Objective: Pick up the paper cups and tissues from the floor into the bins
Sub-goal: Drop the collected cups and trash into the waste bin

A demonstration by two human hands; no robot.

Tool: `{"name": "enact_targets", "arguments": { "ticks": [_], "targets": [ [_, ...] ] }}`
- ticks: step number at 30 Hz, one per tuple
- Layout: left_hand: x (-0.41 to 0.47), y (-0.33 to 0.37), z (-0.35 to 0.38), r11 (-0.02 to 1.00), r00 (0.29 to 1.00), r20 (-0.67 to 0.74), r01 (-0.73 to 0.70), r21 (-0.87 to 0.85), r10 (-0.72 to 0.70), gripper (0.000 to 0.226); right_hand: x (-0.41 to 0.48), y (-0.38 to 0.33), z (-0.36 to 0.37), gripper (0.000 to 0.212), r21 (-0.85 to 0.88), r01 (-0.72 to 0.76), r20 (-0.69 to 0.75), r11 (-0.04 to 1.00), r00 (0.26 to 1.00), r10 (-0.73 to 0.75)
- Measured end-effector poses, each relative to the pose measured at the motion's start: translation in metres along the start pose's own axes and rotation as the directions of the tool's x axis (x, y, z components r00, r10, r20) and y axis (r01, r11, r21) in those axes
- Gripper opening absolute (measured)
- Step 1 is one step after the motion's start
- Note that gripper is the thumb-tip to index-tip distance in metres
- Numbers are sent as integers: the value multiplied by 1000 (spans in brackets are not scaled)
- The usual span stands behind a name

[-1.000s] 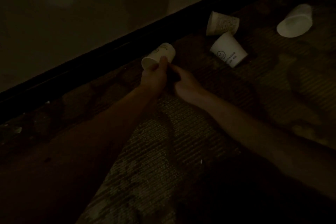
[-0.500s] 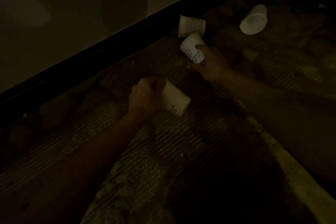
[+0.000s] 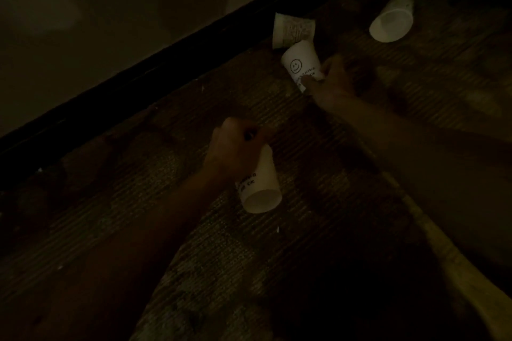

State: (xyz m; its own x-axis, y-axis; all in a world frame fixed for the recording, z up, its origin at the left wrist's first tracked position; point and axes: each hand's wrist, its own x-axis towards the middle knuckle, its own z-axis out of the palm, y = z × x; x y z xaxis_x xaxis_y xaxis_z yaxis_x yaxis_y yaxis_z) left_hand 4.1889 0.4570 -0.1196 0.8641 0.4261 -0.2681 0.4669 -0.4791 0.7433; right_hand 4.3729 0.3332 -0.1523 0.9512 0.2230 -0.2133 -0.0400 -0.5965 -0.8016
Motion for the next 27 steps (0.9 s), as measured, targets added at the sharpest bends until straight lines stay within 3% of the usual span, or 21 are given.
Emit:
{"name": "enact_targets", "arguments": {
  "ticks": [2,7,9,12,13,15,16,18,20,23,27],
  "targets": [
    [5,1,1,999,999,-41,-19,-31,18,29,-7,1,0,42,-3,32,96,999,995,-32],
    [15,-1,6,987,993,-105,-77,-143,63,49,-32,4,0,34,16,155,371,988,917,-150],
    [20,-3,10,974,994,-109,-36,-224,11,51,-38,-3,-6,29,33,88,503,996,859,-93],
    [30,-9,11,970,992,-113,25,-244,-54,29,-34,-11,-14,29,-57,7,678,998,734,34],
    [33,-12,10,970,991,-121,35,-241,-66,25,-30,-14,-15,31,-67,14,663,998,748,34],
    [39,-15,4,966,986,-130,65,-251,-100,24,-18,-21,-13,43,-75,47,446,996,895,-8],
    [41,-16,1,965,984,-134,79,-251,-115,25,-8,-26,-10,54,-134,83,284,987,958,-42],
    [43,-19,-2,959,979,-140,111,-262,-152,25,11,-35,-4,71,-388,200,131,900,978,-162],
    [44,-23,-1,953,975,-151,117,-279,-164,24,27,-43,6,74,-530,316,212,787,948,-238],
    [41,-28,0,946,975,-135,132,-295,-178,23,47,-53,23,75,-572,401,350,716,908,-229],
    [38,-34,2,941,974,-114,153,-302,-195,26,71,-59,35,76,-658,352,381,665,918,-109]
  ]
}}
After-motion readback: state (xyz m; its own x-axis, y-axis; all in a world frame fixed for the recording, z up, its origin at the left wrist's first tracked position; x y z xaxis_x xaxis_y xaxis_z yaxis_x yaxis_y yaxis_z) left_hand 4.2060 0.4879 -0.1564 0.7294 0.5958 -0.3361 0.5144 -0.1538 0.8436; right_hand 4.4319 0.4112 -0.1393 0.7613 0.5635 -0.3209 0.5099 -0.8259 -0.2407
